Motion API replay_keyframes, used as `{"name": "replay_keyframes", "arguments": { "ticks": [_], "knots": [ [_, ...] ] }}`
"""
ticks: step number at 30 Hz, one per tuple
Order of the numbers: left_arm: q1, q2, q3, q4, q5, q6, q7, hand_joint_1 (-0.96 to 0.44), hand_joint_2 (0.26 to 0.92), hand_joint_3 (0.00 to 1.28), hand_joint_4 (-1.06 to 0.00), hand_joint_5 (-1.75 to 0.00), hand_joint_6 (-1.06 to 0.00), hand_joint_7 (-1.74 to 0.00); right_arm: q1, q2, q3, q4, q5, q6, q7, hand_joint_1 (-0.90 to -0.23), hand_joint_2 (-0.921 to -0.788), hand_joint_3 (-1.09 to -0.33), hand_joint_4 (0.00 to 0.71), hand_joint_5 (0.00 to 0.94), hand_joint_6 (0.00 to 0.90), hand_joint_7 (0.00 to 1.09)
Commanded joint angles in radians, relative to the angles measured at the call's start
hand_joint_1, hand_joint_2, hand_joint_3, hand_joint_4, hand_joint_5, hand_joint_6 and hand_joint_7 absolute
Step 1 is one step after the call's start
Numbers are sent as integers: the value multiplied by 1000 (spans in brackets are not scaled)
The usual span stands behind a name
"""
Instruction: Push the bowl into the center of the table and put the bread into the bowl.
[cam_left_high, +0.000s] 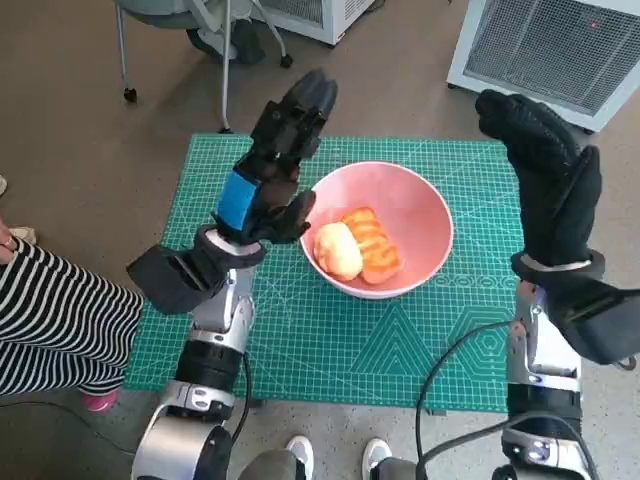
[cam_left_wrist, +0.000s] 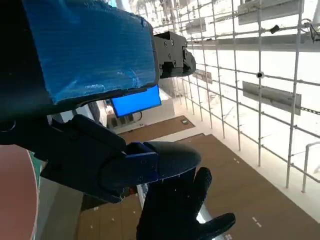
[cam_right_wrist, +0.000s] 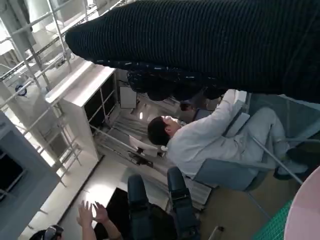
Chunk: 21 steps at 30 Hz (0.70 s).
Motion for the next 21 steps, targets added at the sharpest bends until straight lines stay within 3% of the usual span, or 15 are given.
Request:
{"name": "replay_keyframes", "arguments": {
  "ticks": [1, 21],
  "knots": [
    [10, -4, 12, -19, -29, -20, -20, -757, 921, 569, 1, -52, 1, -243, 29, -2, 5, -9, -4, 18, -4, -734, -921, -675, 171, 3, 103, 370],
    [27, -6, 35, -12, -34, -36, -29, -743, 921, 570, -8, -20, 1, -216, 26, -3, 12, 12, -4, 22, 2, -737, -921, -667, 179, 5, 114, 367]
  ]
}}
